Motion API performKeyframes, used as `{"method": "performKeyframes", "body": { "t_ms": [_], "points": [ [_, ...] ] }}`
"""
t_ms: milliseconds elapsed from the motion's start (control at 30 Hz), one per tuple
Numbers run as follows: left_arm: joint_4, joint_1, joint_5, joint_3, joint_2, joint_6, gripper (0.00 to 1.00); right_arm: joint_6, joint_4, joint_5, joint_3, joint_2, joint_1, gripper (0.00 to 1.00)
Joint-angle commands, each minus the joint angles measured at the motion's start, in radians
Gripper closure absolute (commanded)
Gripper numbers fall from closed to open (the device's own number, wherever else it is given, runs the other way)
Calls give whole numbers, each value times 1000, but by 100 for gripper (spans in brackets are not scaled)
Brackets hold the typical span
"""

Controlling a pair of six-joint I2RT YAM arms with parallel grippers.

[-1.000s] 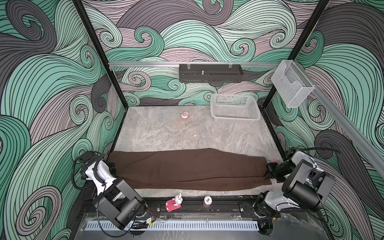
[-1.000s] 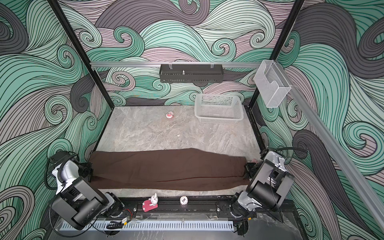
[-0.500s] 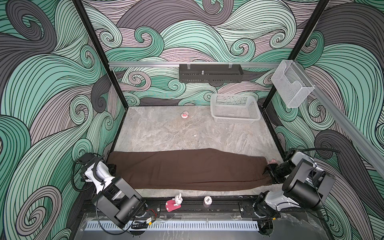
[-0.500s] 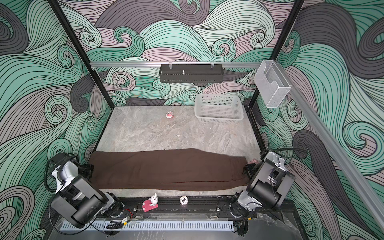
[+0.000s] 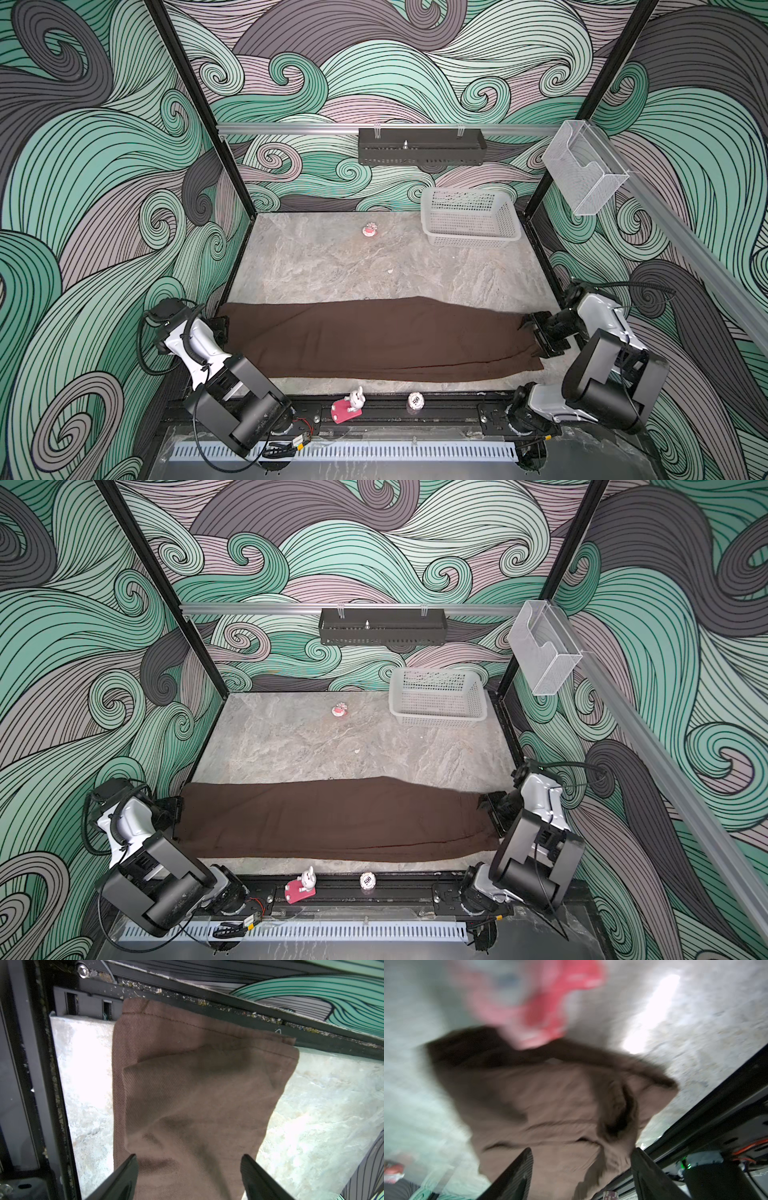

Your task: Fold and stack the trousers

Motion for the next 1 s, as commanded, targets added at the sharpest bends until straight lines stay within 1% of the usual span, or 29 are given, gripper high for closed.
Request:
{"method": "performKeyframes", "body": {
  "t_ms": [0, 167, 267, 300, 333, 367, 433, 500, 533, 600, 700, 800, 967],
  "points": [
    [-48, -34, 26, 61, -6, -27, 20, 72, -73, -30, 89, -15, 73, 24],
    [-53, -67, 31, 74, 1, -31, 19, 142, -59, -45, 112, -39, 172, 25],
    [-49, -72, 34, 66, 2, -29, 21, 183, -12, -63, 88, -57, 259, 29],
    [-44, -74, 36, 58, 2, -31, 23, 207, 12, -71, 61, -66, 294, 35],
    [-36, -74, 41, 46, 2, -33, 24, 236, 59, -91, 21, -77, 323, 44],
    [-29, -74, 45, 33, 2, -38, 25, 266, 104, -112, -18, -89, 348, 54],
    [-7, -74, 58, 6, 3, -43, 28, 347, 221, -152, -128, -107, 389, 79],
    [11, -75, 70, -18, 4, -45, 31, 400, 315, -186, -210, -100, 422, 95],
    [18, -74, 74, -27, 5, -46, 31, 405, 338, -194, -234, -89, 439, 99],
    [23, -74, 78, -36, 11, -46, 31, 378, 340, -191, -253, -62, 465, 100],
    [25, -74, 86, -37, 16, -38, 31, 287, 281, -177, -273, -50, 476, 100],
    [14, -74, 79, -28, 20, -26, 30, 210, 217, -137, -320, -88, 476, 100],
    [5, -72, 71, -17, 23, -19, 30, 150, 147, -125, -410, -181, 477, 100]
  ]
}}
